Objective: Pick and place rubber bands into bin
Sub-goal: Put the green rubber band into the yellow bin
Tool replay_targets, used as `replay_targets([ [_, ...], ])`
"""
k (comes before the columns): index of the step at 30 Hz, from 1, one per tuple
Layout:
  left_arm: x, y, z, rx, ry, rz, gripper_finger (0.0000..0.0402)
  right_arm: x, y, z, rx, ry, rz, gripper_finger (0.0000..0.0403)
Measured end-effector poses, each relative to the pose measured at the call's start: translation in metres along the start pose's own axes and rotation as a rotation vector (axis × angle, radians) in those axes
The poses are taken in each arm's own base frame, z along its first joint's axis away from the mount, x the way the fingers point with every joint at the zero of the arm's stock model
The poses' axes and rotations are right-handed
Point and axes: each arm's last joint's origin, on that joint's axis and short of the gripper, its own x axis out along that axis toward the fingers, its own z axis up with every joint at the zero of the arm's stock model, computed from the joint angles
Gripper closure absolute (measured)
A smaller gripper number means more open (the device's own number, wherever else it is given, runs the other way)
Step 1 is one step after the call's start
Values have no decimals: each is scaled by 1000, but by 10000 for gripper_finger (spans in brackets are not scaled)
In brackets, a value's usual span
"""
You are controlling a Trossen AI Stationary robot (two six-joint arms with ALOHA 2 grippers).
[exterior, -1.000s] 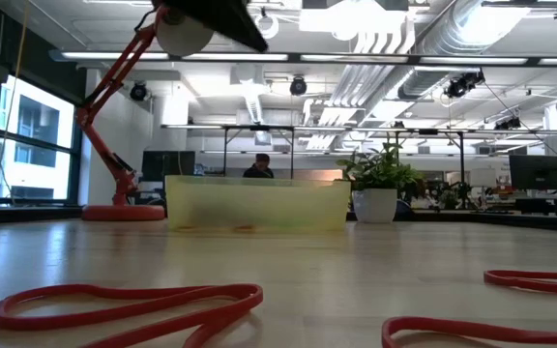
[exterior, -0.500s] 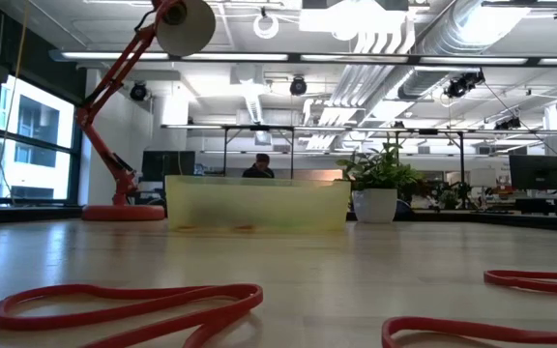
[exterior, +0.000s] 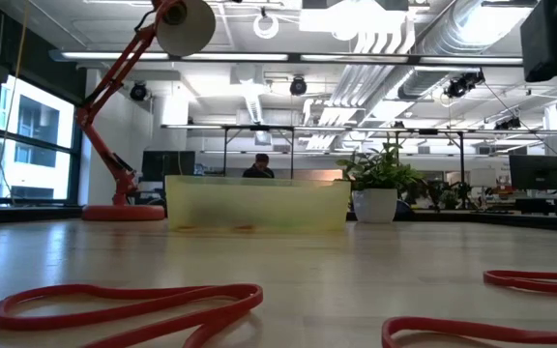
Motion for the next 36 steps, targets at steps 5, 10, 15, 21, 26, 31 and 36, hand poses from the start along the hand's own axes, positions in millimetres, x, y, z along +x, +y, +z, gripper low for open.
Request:
replay_targets([
  [5, 0, 0, -1, 6, 8, 1, 192, 1, -2, 2, -28, 3, -8, 267],
  [10, 0, 0, -1, 4, 16, 19, 193, 6, -7, 4, -5, 37, 3, 277],
  [15, 0, 0, -2, 6, 25, 21, 201, 13, -11, 6, 14, 67, 55, 285],
  [21, 0, 0, -3, 7, 30, 20, 208, 18, -14, 9, 14, 104, 82, 311],
  [26, 0, 0, -3, 7, 30, 20, 208, 17, -14, 10, 11, 100, 91, 382],
  [31, 0, 0, -3, 13, 30, 20, 214, 17, -15, 10, 28, 95, 84, 389],
  [36, 0, 0, -4, 20, 44, 19, 220, 8, -17, 12, 52, 57, 85, 398],
])
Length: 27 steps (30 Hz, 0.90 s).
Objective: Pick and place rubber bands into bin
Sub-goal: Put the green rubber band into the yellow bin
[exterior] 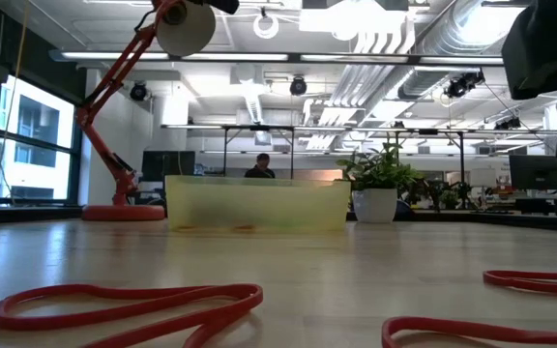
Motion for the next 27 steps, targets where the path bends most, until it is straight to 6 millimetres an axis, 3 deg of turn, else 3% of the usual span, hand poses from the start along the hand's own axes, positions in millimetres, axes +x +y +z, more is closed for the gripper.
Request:
replay_targets([
  [4, 0, 0, -2, 6, 18, 0, 219, -16, -12, 1, 13, -74, -90, 401],
  [11, 0, -1, -6, 21, 61, 13, 218, -57, -26, 15, 65, -210, -99, 401],
  [20, -5, -1, -20, 9, 209, 34, 218, -104, -59, 51, 58, -433, -116, 402],
  [27, -19, -1, -24, -20, 225, 58, 218, -128, -93, 90, 7, -565, -183, 402],
])
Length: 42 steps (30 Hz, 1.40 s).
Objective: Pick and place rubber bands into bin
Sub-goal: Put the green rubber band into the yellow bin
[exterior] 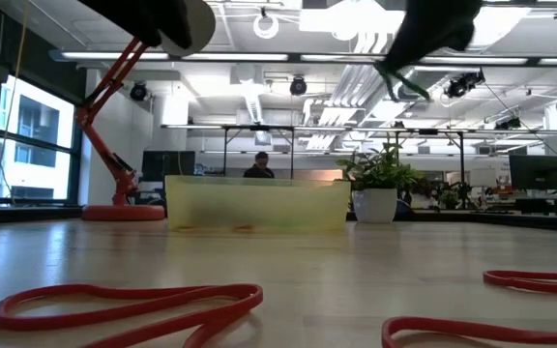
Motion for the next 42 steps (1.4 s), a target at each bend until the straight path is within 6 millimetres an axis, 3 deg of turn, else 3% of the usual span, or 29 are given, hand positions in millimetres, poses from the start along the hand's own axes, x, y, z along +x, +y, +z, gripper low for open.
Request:
replay_targets([
  [10, -14, 4, -4, -82, -17, 44, 218, 44, -55, 63, -63, -124, 27, 403],
  [18, -22, -8, -4, -116, -35, 79, 218, 86, -115, 86, 12, -98, 83, 403],
  [22, -25, -14, -4, -133, -37, 95, 218, 109, -134, 89, 65, -73, 140, 403],
  [35, -33, -27, -8, -176, -32, 134, 218, 178, -131, 64, 104, 92, 240, 403],
  [42, -33, -27, -8, -177, -32, 135, 218, 203, -127, 50, 171, 153, 230, 402],
])
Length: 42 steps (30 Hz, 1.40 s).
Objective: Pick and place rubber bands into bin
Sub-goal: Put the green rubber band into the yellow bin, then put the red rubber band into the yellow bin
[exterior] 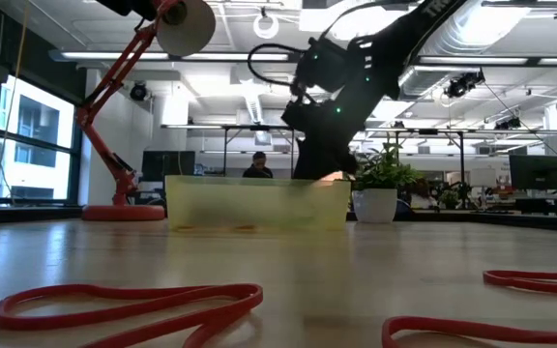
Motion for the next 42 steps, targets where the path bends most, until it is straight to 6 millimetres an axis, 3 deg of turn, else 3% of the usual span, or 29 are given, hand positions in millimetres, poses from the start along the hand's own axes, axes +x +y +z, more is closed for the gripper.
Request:
replay_targets([
  [6, 0, 0, 0, 0, 0, 0, 218, 7, -1, -4, 16, 28, 23, 371],
  [18, 0, 0, 0, 1, -1, -1, 218, -1, 6, 0, 20, 4, 73, 216],
  [22, 0, -3, 5, 71, -35, -59, 218, -30, 26, 10, -85, -103, 64, 195],
  [29, 6, -12, 13, 192, -164, -162, 218, -110, 70, 12, -253, -288, 37, 199],
  [36, 34, -18, 11, 160, -206, -303, 218, -177, 105, -24, -267, -279, 17, 221],
  [42, 71, -36, 17, 127, -244, -438, 218, -196, 137, -73, -253, -163, -11, 238],
])
